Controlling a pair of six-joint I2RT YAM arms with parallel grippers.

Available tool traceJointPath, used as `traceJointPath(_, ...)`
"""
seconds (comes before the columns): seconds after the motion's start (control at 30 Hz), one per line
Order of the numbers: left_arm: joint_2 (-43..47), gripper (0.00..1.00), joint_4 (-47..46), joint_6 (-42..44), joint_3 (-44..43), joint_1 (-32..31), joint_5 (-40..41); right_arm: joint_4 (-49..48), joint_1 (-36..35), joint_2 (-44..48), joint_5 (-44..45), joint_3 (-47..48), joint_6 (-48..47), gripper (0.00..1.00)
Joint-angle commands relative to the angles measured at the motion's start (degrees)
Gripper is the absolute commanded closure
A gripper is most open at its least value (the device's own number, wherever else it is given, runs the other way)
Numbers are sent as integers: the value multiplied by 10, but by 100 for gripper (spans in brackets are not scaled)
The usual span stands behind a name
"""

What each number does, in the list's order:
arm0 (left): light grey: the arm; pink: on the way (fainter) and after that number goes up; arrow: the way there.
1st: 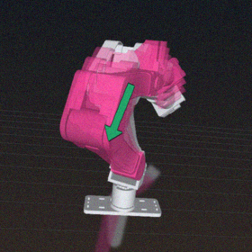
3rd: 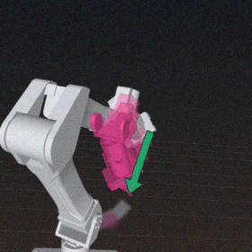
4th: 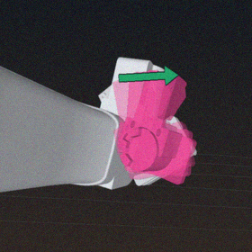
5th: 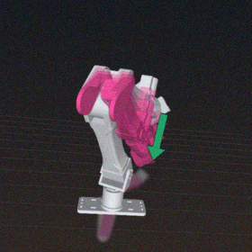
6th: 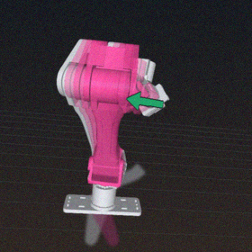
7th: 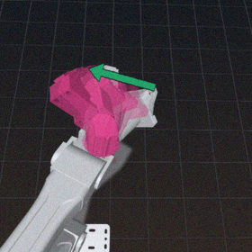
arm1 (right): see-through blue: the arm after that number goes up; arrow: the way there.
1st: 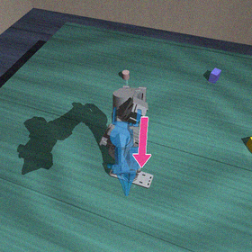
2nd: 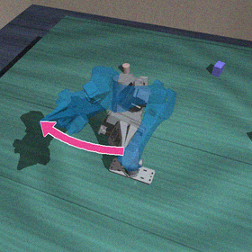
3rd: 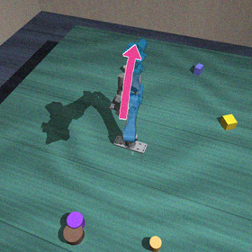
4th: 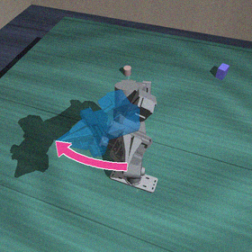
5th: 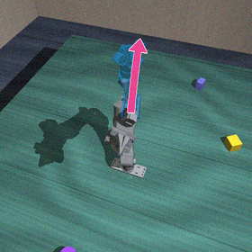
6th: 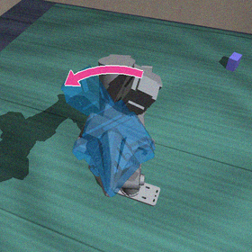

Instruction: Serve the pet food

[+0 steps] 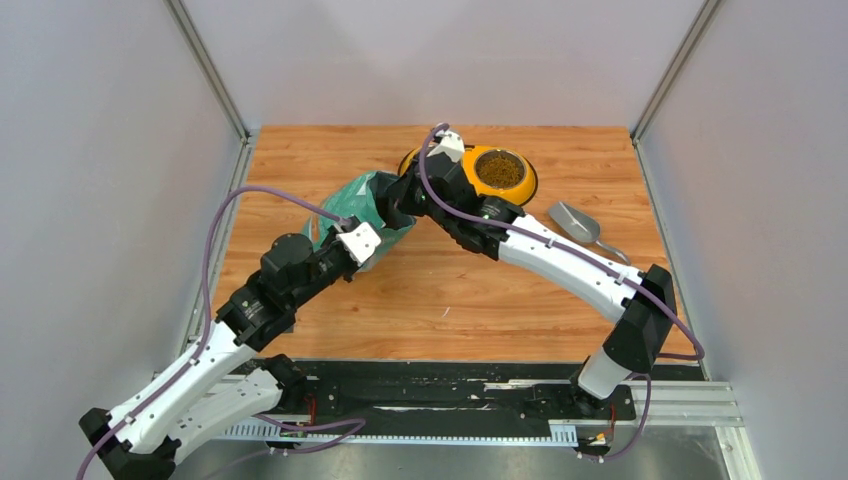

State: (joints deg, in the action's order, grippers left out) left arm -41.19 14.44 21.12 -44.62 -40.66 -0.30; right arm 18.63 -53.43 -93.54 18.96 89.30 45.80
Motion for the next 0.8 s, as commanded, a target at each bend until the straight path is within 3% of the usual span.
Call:
traceJointPath(0.0,-7,83,-27,10,-25,1,58,-68,1,31,-12,22,19,100)
traceJointPath(0.03,-6,96,-27,10,-29,0,60,-67,3,34,-6,18,14,100)
traceJointPath(0.1,3,100,-22,12,-36,0,59,-67,5,40,14,13,-14,100)
traceJointPath(0.33,60,100,-1,15,-82,0,24,-66,6,96,104,-24,-92,100)
traceJointPath(0.53,56,100,-52,3,-122,1,-32,-57,6,154,150,-43,-106,100)
traceJointPath(0.77,14,100,-111,-5,-144,1,-77,-51,5,219,133,-55,-142,100)
